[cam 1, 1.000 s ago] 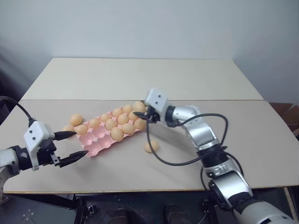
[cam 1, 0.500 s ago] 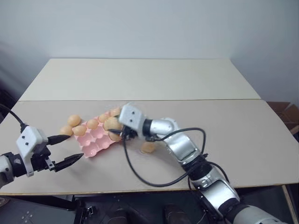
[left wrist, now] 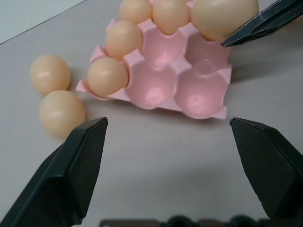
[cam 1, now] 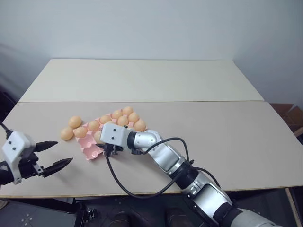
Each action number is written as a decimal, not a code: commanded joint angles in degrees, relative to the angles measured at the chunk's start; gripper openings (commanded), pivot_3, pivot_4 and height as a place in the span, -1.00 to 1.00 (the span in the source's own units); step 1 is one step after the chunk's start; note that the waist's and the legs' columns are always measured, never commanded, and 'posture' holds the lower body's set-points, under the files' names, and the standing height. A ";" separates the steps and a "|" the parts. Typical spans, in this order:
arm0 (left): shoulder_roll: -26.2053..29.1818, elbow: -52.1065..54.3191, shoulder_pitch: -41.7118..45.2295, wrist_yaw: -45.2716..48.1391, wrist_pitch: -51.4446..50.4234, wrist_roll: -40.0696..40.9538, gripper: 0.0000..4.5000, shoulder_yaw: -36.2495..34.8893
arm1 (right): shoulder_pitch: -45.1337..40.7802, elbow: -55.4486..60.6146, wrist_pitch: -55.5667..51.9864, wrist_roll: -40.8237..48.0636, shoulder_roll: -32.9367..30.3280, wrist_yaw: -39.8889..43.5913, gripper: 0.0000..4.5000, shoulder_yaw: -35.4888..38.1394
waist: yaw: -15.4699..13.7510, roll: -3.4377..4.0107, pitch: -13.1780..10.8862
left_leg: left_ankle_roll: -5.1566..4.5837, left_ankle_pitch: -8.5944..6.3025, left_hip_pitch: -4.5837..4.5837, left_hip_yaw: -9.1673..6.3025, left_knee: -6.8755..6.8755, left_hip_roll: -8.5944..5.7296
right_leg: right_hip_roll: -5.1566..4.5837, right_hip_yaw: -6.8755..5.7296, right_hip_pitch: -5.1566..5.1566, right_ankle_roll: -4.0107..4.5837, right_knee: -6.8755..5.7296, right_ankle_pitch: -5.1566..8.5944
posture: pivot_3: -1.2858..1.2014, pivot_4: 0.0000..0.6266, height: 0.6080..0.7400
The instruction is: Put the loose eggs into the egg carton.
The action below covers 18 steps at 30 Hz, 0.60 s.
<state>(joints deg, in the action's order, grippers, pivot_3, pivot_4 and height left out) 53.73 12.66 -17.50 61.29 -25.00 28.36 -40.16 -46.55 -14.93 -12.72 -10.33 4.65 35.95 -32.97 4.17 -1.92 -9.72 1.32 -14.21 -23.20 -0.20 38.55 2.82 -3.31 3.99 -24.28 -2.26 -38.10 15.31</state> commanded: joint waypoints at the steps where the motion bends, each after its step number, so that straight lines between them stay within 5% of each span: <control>1: 0.51 -0.85 -1.45 0.43 0.75 -0.65 1.00 -3.55 | -1.77 0.21 2.82 -0.58 1.64 -0.97 -0.13 0.42 | -0.06 -0.01 0.00 | 0.00 0.00 0.00 0.00 -0.01 0.00 | 0.00 0.00 0.00 0.00 0.01 0.00 | 0.03 -0.52 1.00; 7: -0.05 -1.64 -2.50 0.69 0.87 -0.37 1.00 -4.52 | -2.15 -0.92 5.63 -1.13 1.90 -0.84 -0.13 0.21 | -0.10 -0.01 0.01 | 0.02 0.01 0.01 -0.01 -0.02 0.00 | -0.01 -0.01 0.01 0.00 0.00 0.00 | 0.03 -0.52 1.00; 14: -0.15 -2.13 -2.13 0.52 0.83 -0.19 1.00 -4.30 | -2.34 -0.88 6.89 -1.88 2.57 -2.48 0.93 0.65 | -0.09 -0.07 0.04 | 0.02 0.01 0.02 -0.01 -0.04 0.00 | -0.01 -0.01 0.01 0.01 0.01 0.00 | 0.03 -0.52 1.00; 18: 0.03 -2.21 -1.74 0.59 0.83 -0.14 1.00 -4.04 | -2.25 -0.21 6.51 -1.50 2.16 -1.97 0.99 0.83 | -0.07 -0.07 0.04 | 0.02 0.01 0.02 -0.01 -0.05 0.00 | -0.02 -0.01 0.01 0.01 0.01 -0.01 | 0.03 -0.52 1.00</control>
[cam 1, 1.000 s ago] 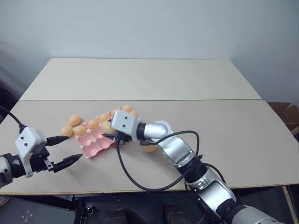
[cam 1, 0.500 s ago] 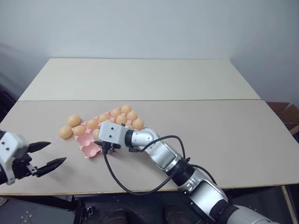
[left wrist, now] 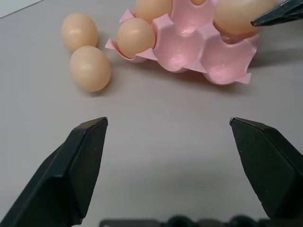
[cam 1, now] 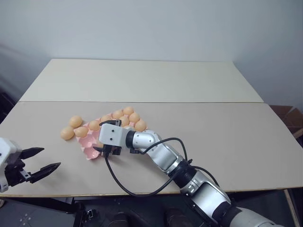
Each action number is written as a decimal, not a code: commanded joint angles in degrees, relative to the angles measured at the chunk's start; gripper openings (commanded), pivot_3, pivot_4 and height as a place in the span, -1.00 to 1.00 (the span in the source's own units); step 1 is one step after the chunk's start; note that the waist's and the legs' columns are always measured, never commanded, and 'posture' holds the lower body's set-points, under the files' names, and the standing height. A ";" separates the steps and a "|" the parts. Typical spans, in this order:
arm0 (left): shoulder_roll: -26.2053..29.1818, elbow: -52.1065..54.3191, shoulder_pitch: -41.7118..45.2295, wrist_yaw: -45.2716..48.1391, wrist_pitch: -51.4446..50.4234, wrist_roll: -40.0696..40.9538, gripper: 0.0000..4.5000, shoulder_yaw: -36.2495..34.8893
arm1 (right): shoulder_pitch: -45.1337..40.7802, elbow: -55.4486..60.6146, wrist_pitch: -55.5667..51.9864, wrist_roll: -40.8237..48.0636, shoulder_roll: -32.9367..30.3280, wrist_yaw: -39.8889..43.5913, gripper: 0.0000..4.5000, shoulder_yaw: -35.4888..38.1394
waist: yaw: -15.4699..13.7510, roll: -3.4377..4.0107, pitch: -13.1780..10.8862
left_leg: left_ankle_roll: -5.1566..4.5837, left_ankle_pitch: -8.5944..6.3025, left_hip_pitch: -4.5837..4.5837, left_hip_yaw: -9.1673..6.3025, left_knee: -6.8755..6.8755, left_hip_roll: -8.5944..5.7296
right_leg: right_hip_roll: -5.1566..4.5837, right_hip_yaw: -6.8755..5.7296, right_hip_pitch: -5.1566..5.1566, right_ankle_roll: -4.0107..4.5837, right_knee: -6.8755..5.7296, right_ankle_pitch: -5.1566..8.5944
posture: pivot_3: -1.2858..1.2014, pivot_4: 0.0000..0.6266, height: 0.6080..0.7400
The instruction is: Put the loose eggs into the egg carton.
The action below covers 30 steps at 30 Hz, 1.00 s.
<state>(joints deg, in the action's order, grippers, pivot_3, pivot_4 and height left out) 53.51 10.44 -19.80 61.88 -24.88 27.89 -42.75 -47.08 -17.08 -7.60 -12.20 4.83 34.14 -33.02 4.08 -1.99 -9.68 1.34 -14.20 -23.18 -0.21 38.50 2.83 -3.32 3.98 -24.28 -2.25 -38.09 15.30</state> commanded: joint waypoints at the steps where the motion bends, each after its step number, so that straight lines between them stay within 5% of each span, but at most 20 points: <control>1: 0.37 -0.08 0.76 -0.04 0.71 0.23 1.00 -1.19 | -1.70 2.00 1.46 0.27 1.83 -0.13 0.99 0.80 | 0.04 0.00 0.00 | 0.00 0.00 0.00 0.00 0.00 0.00 | 0.00 0.00 0.00 0.00 0.00 0.00 | 0.03 -0.52 1.00; 12: -0.57 1.76 2.45 0.65 0.14 2.40 1.00 0.18 | 2.82 17.32 -8.11 2.69 -5.20 5.23 0.99 3.83 | -0.24 -0.02 0.01 | 0.00 0.00 -0.01 -0.01 -0.04 -0.01 | -0.02 -0.01 0.01 0.00 0.02 0.00 | 0.03 -0.52 1.00; 21: -1.39 3.35 -1.64 4.77 0.91 3.58 1.00 0.03 | 13.04 41.87 -30.56 14.84 -28.22 18.10 0.99 16.13 | -0.92 -0.23 0.13 | 0.00 0.00 0.02 0.01 -0.04 -0.02 | -0.03 -0.03 0.05 0.02 0.08 0.01 | 0.03 -0.52 1.00; 30: -2.92 5.99 -3.69 7.18 1.75 5.11 1.00 0.59 | 21.74 49.59 -34.19 20.99 -43.66 21.17 0.99 24.86 | -0.85 -0.20 0.11 | -0.01 0.00 0.07 0.05 -0.12 -0.02 | 0.00 0.01 0.09 0.08 0.12 0.05 | 0.03 -0.52 1.00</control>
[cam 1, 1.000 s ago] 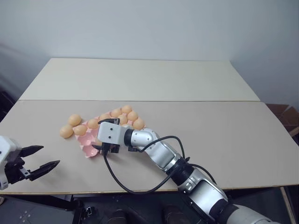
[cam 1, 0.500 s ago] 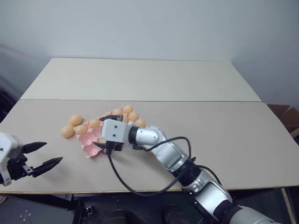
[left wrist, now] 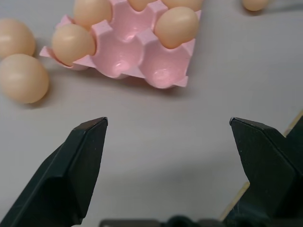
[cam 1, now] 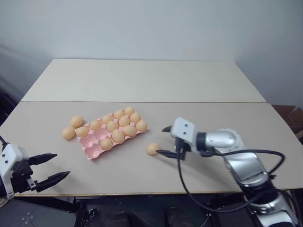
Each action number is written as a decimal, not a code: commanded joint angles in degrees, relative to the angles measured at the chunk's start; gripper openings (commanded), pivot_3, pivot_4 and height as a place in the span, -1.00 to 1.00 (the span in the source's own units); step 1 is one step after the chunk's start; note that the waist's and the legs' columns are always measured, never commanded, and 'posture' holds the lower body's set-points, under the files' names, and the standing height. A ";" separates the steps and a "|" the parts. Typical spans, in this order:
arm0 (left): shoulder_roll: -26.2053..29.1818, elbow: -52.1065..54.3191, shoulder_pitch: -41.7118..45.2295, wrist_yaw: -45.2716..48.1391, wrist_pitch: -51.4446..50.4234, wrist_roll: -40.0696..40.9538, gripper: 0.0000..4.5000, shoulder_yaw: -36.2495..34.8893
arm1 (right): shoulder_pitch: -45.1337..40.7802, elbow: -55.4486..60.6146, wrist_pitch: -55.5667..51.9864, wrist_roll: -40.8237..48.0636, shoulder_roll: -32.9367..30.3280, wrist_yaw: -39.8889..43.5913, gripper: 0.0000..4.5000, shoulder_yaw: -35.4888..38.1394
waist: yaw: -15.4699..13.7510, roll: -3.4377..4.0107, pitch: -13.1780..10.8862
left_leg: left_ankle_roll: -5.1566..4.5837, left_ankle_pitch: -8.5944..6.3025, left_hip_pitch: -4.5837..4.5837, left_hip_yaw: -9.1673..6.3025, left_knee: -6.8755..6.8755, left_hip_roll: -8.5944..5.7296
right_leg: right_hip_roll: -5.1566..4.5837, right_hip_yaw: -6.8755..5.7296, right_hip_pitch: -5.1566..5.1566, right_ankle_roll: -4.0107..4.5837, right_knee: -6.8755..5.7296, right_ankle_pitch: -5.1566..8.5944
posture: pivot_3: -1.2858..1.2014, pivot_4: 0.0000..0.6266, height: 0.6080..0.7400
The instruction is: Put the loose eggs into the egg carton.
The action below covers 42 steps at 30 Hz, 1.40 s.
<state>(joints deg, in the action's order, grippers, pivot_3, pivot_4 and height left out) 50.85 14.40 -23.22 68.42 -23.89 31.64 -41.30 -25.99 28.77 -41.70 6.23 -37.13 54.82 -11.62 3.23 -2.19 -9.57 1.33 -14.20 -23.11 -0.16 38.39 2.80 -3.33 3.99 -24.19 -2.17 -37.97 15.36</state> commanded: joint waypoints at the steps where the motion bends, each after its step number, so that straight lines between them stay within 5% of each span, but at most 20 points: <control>1: -0.39 2.33 -0.37 0.68 0.64 1.60 1.00 -0.95 | 1.33 4.33 -0.12 3.09 -2.55 0.52 0.99 3.94 | 0.00 0.00 0.00 | 0.00 0.00 0.02 0.00 0.00 0.00 | 0.00 0.00 0.01 0.00 0.00 0.00 | 0.03 -0.52 1.00; 9: -0.70 2.78 -0.05 0.39 0.23 1.46 1.00 0.39 | 2.08 4.90 -1.15 5.00 -3.45 -2.42 0.99 2.78 | -0.19 -0.01 0.01 | 0.00 0.00 0.06 0.00 0.00 0.00 | 0.02 0.01 0.05 0.00 -0.01 0.00 | 0.03 -0.52 1.00; 31: -0.19 2.84 -0.96 0.67 0.67 0.13 1.00 0.92 | -5.62 -15.13 11.72 -4.98 9.41 -7.29 0.99 -13.93 | -0.64 -0.01 0.01 | 0.00 0.00 0.05 0.00 0.01 0.01 | 0.02 0.00 0.02 0.00 -0.05 0.00 | 0.03 -0.52 1.00; 35: -0.41 3.36 -1.49 0.31 0.61 0.32 1.00 0.52 | -5.49 -17.72 12.88 -6.08 9.79 -7.29 0.63 -14.61 | -0.64 -0.01 0.01 | 0.00 0.00 0.06 0.01 0.01 0.01 | 0.02 0.00 0.03 0.00 -0.04 0.00 | 0.03 -0.52 1.00; 39: -0.60 3.74 -1.89 -0.11 0.62 0.47 1.00 0.44 | -5.26 -17.89 13.78 -6.74 9.71 -7.09 0.00 -14.56 | -0.65 -0.01 0.01 | 0.00 0.00 0.06 0.00 0.01 0.01 | 0.03 0.00 0.03 0.01 -0.04 0.00 | 0.03 -0.52 1.00; 42: -0.74 3.91 -1.98 -0.52 0.60 0.46 1.00 0.39 | -5.17 -16.88 13.65 -7.22 9.70 -7.68 -0.11 -14.06 | -0.63 -0.01 0.01 | 0.00 0.00 0.07 0.00 0.01 0.01 | 0.02 0.00 0.04 0.00 -0.05 0.00 | 0.03 -0.52 1.00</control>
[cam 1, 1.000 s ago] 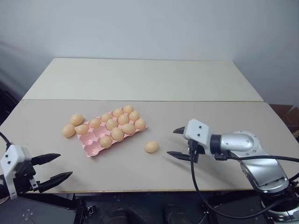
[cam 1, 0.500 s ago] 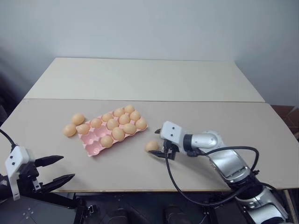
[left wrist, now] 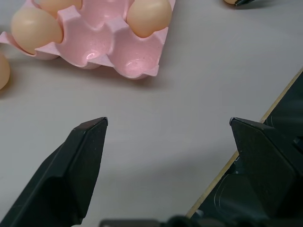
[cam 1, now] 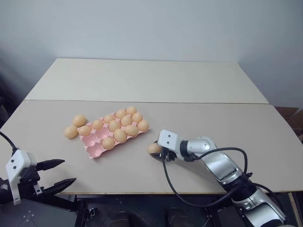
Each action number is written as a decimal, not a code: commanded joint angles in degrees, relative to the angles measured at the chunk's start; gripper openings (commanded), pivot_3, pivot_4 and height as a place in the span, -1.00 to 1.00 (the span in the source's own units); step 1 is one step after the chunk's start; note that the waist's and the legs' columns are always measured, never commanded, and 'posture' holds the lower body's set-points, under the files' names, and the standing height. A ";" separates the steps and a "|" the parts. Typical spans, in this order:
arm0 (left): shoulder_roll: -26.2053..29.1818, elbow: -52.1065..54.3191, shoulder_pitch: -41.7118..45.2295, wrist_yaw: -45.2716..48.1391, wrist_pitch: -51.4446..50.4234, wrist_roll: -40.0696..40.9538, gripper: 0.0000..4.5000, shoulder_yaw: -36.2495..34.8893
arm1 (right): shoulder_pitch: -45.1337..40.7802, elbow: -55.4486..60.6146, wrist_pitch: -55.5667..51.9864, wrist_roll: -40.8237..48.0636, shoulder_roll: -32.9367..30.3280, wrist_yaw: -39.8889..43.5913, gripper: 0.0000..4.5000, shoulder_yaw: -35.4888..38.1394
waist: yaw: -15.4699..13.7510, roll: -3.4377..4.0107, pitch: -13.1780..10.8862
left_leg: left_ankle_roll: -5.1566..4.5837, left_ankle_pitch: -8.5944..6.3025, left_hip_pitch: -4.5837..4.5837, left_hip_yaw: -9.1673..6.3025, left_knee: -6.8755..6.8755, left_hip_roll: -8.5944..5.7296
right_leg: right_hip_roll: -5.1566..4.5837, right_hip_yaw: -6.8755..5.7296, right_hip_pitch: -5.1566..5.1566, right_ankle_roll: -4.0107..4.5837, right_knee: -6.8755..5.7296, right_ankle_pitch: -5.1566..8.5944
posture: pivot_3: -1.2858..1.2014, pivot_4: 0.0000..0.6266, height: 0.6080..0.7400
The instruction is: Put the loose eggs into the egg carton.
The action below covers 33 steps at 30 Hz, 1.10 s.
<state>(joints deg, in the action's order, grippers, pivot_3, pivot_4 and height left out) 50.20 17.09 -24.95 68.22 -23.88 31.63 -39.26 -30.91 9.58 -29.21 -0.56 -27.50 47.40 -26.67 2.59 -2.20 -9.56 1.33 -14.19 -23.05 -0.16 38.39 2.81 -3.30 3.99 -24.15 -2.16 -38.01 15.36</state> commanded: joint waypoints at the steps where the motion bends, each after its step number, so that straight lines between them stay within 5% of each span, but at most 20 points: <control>1: -0.10 1.22 -0.25 -0.45 0.61 0.47 1.00 -1.64 | -0.24 2.88 1.18 -0.47 -0.08 -0.17 -0.11 1.20 | 0.01 0.00 0.00 | 0.00 0.00 0.00 0.00 0.00 0.00 | 0.00 0.00 0.00 0.00 0.00 0.00 | 0.03 -0.52 1.00; 6: -0.13 0.76 -0.47 -0.78 0.83 0.00 1.00 -1.50 | -1.25 7.08 1.32 0.02 0.30 0.01 -0.11 2.09 | 0.01 0.00 0.00 | 0.00 0.00 -0.01 0.00 0.00 0.00 | 0.00 0.00 -0.01 0.00 0.00 0.00 | 0.03 -0.52 1.00; 11: 0.20 -0.17 -0.63 -0.90 1.15 -0.52 1.00 -1.68 | -7.55 7.13 0.19 -0.22 7.24 -2.76 -0.11 1.30 | 0.47 0.01 0.00 | 0.00 0.00 0.04 0.00 0.00 0.01 | 0.02 0.02 -0.02 0.01 -0.06 0.00 | 0.03 -0.52 1.00; 20: -0.17 -0.31 -2.32 -0.76 1.03 -0.58 1.00 -3.76 | -17.16 -6.39 8.79 -6.56 21.87 -8.67 -0.11 -6.17 | 0.84 -0.03 0.02 | 0.01 0.01 0.00 -0.01 -0.03 0.01 | -0.02 -0.01 -0.05 0.02 -0.05 -0.01 | 0.03 -0.52 1.00; 33: -1.56 1.85 -5.54 -1.22 0.21 0.67 1.00 -7.38 | -19.38 -21.43 18.55 -9.35 35.44 -10.02 -0.11 -11.64 | 1.46 0.03 -0.02 | 0.02 0.01 0.06 -0.02 -0.05 0.03 | -0.02 -0.02 -0.03 0.03 -0.07 -0.02 | 0.03 -0.52 1.00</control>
<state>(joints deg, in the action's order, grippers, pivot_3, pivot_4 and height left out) 48.87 17.40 -30.10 67.23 -23.86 31.62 -44.36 -48.68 -10.32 -12.88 -9.30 4.93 38.41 -38.39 4.04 -2.16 -9.59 1.36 -14.19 -22.94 -0.18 38.35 2.84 -3.33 3.98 -24.15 -2.13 -38.07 15.34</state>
